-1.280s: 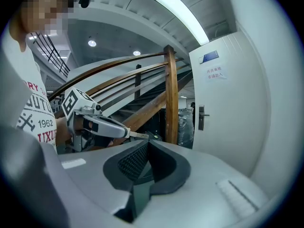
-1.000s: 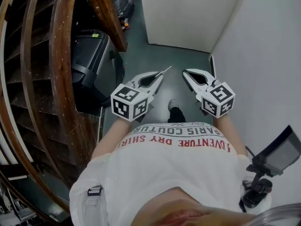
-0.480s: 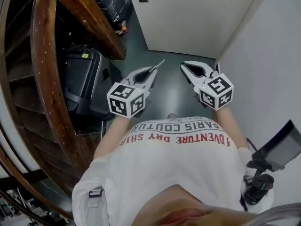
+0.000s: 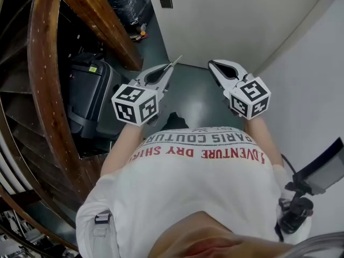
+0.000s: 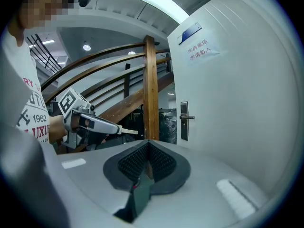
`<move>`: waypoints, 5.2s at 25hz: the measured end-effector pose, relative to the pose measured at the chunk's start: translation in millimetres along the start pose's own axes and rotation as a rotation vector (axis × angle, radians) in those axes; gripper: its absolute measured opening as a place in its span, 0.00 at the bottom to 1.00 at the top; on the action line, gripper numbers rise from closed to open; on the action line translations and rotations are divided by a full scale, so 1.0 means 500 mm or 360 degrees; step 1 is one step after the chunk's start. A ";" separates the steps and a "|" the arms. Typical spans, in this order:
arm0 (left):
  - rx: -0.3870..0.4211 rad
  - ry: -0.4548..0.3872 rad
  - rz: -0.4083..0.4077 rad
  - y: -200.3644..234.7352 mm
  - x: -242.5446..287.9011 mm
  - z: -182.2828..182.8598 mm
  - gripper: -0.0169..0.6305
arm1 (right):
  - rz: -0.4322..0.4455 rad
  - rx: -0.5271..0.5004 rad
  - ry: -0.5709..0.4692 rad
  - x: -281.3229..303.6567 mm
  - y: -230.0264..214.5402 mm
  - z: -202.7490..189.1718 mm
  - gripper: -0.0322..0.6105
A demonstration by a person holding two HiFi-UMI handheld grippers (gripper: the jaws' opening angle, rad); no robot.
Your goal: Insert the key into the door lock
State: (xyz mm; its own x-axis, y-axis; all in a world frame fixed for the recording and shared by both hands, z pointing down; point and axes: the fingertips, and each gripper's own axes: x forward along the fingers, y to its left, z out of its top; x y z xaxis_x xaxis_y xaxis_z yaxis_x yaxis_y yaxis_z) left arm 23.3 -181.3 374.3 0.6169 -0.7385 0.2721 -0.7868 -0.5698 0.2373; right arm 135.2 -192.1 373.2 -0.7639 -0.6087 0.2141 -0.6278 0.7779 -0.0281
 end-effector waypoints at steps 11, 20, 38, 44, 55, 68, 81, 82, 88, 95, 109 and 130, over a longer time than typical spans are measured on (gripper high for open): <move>-0.0066 -0.0029 -0.0107 0.182 0.178 0.052 0.06 | -0.0058 -0.0034 0.0058 0.190 -0.153 -0.004 0.05; -0.0127 0.0048 -0.0126 0.387 0.327 0.086 0.06 | -0.0138 -0.0086 0.0115 0.414 -0.325 0.033 0.06; -0.0348 0.0059 -0.0098 0.583 0.478 0.123 0.06 | -0.0197 -0.0189 0.0052 0.682 -0.579 0.114 0.29; -0.0392 0.0063 -0.0110 0.593 0.489 0.123 0.06 | -0.0177 -0.0221 0.0035 0.686 -0.571 0.120 0.28; -0.1129 -0.0244 -0.0093 0.672 0.559 0.148 0.06 | -0.0196 -0.0182 0.0062 0.694 -0.580 0.113 0.28; -0.1798 -0.0588 -0.0017 0.730 0.628 0.138 0.06 | -0.0204 -0.0172 0.0070 0.693 -0.581 0.112 0.28; -0.1992 -0.0683 -0.0038 0.731 0.653 0.139 0.06 | -0.0208 -0.0167 0.0067 0.687 -0.572 0.111 0.28; -0.2009 -0.0693 -0.0034 0.731 0.653 0.141 0.06 | -0.0210 -0.0170 0.0066 0.687 -0.571 0.113 0.28; -0.2087 -0.0763 -0.0012 0.735 0.667 0.141 0.06 | -0.0189 -0.0172 0.0083 0.692 -0.573 0.110 0.28; -0.2130 -0.0820 -0.0037 0.749 0.698 0.151 0.06 | -0.0168 -0.0200 0.0084 0.691 -0.570 0.108 0.27; -0.1840 -0.0767 -0.0165 0.729 0.663 0.141 0.14 | -0.0220 -0.0176 0.0070 0.666 -0.578 0.110 0.27; 0.0267 -0.0156 -0.0287 -0.014 0.019 -0.002 0.03 | 0.0332 -0.0070 0.0149 0.099 0.105 -0.019 0.05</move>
State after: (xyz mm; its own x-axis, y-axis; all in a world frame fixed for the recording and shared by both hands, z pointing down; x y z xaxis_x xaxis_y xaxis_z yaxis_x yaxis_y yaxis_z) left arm 34.8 -183.7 376.2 0.7492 -0.6460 0.1461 -0.6614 -0.7413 0.1139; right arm 65.8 -180.1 391.4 -0.8581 -0.4184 0.2975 -0.4489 0.8927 -0.0393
